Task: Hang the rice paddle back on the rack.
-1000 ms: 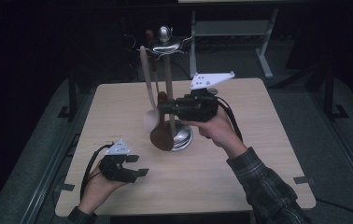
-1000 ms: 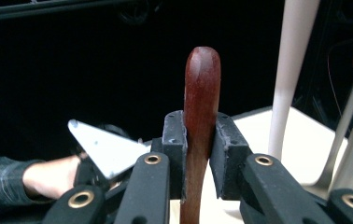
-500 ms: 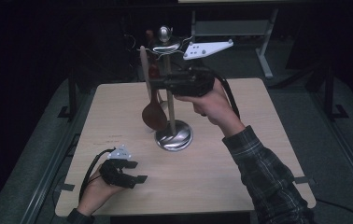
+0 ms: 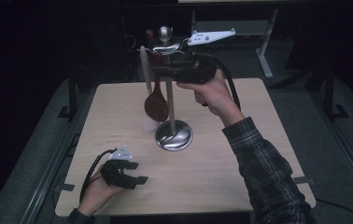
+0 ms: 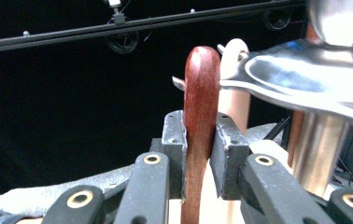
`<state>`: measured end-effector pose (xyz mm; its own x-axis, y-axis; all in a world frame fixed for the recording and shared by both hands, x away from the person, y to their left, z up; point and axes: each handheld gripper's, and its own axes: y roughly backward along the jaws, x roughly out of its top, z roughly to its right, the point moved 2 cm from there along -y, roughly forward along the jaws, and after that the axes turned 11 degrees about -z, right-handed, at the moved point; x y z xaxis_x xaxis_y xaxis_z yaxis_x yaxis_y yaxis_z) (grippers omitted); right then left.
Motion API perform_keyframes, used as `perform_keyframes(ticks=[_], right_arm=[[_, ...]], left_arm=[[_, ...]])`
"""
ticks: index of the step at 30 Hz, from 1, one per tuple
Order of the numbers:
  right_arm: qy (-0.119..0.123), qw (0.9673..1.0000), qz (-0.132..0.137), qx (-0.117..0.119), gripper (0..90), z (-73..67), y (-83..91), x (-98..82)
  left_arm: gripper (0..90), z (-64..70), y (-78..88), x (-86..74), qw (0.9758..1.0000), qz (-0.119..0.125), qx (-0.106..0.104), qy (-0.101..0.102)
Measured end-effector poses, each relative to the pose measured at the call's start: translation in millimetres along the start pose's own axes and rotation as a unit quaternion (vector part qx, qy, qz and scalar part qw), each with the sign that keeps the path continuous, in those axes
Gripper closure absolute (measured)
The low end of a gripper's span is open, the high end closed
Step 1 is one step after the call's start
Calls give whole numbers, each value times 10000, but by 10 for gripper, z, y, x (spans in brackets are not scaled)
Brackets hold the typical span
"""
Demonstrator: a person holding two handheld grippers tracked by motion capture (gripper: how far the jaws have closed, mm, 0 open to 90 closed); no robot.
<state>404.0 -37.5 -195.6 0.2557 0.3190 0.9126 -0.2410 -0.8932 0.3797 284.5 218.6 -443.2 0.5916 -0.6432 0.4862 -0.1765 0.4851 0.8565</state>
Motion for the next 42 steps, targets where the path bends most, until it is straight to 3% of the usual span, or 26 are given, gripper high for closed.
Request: perform_keyframes(ticks=[1, 2, 4, 9, 15, 18, 24, 29, 33, 38, 42], right_arm=[[-12, 10000, 39, 14, 749, 11, 1, -10], [-23, 10000, 42, -24, 673, 10, 4, -24], [18, 9999, 32, -103, 642, 9, 7, -42], [12, 9993, -81, -367, 530, -4, 123, -280], [-34, 9971, -353, -668, 412, 4, 297, -744], [-102, 9954, -553, -781, 379, 9, 371, -1080], [-208, 9914, -981, -844, 355, 11, 435, -1692], [-258, 9852, -1454, -871, 335, -32, 475, -2174], [-419, 9809, -1676, -892, 332, -59, 514, -2508], [-636, 9762, -1881, -873, 330, -73, 525, -2797], [-668, 9751, -1912, -906, 317, -73, 525, -2873]], left_arm=[[292, 3, -1, -1, 10000, -1, -9, 4], [292, 5, -2, -1, 10000, 1, -18, 7], [292, 7, -3, -3, 10000, -4, -29, 15], [284, -12, 1, -6, 10000, -6, -20, -58], [272, -8, -16, 0, 9998, 79, -52, -155], [267, -14, -19, -2, 9997, 100, -80, -207], [266, -26, -18, -10, 9994, 166, -140, -261], [266, -61, -19, -24, 9993, 148, -92, -333], [267, -71, -24, -33, 9993, 146, -103, -321], [267, -75, -32, -45, 9994, 100, -91, -323], [267, -84, -42, -51, 9994, 56, -71, -341]])
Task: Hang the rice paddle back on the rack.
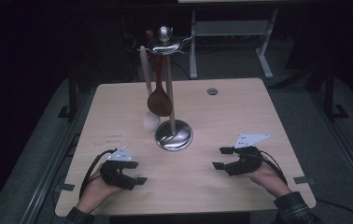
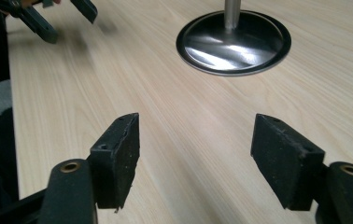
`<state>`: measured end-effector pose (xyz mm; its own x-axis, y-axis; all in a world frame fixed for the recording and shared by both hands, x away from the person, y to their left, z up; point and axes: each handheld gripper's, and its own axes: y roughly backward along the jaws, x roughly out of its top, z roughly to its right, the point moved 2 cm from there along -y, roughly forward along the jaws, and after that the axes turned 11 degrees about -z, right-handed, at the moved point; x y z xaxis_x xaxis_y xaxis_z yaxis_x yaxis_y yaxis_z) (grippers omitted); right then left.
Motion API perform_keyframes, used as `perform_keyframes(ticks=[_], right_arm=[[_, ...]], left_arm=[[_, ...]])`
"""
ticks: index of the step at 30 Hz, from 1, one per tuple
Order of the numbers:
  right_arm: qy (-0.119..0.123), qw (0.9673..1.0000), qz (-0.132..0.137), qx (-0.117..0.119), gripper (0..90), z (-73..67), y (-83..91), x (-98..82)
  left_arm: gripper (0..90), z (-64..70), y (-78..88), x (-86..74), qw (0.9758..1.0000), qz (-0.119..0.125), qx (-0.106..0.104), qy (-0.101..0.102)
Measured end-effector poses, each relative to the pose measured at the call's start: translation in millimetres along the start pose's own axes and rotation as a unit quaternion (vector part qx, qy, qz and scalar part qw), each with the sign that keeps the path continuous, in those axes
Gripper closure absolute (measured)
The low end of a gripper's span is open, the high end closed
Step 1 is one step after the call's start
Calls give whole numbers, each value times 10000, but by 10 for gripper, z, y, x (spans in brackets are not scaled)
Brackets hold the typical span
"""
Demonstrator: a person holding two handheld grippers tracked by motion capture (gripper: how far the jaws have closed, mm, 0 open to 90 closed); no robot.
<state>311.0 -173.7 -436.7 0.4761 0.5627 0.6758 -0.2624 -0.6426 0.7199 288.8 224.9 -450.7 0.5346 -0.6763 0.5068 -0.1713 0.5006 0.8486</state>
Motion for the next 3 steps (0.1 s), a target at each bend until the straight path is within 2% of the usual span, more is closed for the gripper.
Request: perform_keyframes(ticks=[3], right_arm=[[-36, 10000, 27, 16, 300, -1, 2, -3]], left_arm=[[267, -8, -11, -9, 10000, -69, 45, -47]])
